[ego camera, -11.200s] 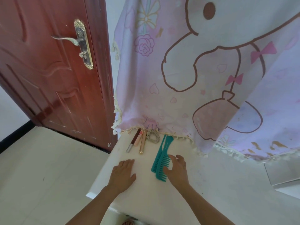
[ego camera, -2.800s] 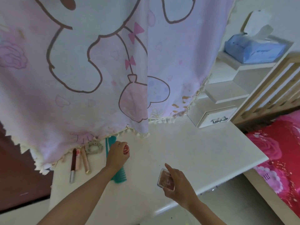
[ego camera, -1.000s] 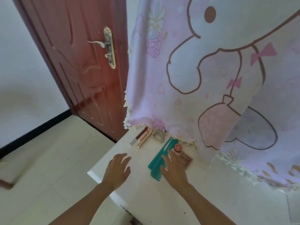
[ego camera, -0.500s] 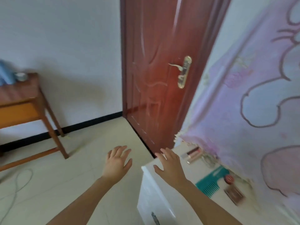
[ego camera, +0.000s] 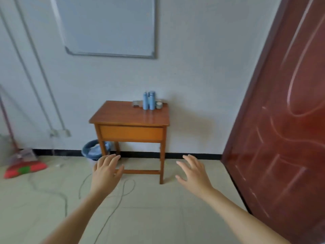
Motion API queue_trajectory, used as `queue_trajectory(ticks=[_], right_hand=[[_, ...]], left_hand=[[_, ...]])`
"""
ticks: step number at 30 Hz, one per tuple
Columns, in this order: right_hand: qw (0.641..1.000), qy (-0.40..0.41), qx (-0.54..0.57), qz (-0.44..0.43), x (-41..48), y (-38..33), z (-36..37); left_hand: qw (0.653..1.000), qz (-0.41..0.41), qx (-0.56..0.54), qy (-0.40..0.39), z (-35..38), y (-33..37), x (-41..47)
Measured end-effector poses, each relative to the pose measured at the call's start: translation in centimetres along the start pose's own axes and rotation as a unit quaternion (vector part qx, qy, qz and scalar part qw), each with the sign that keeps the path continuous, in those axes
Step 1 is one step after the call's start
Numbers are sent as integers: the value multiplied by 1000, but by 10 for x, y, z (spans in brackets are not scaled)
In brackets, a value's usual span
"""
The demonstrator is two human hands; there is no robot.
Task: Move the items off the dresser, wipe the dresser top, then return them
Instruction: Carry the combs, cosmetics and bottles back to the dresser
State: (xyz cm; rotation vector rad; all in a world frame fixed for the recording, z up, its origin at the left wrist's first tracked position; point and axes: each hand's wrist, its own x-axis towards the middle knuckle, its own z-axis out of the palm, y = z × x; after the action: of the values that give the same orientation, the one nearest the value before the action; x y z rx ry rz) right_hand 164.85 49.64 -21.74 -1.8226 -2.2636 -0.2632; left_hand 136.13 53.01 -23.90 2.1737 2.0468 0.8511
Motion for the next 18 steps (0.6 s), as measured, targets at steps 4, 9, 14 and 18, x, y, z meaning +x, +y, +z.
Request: queue_trajectory(ticks=[4, 9, 14, 18], right_hand=[[999, 23, 23, -38, 59, -28, -4], [994, 61, 60, -73, 126, -31, 8], [990, 74, 61, -107, 212, -21, 13], [985, 77, 89, -127, 290, -15, 25]], left_hand=[[1000, -9, 10, 22, -26, -31, 25], [998, -11, 9, 56, -39, -42, 64], [995, 4, 38, 96, -43, -59, 127], [993, -19, 50, 105, -37, -68, 188]])
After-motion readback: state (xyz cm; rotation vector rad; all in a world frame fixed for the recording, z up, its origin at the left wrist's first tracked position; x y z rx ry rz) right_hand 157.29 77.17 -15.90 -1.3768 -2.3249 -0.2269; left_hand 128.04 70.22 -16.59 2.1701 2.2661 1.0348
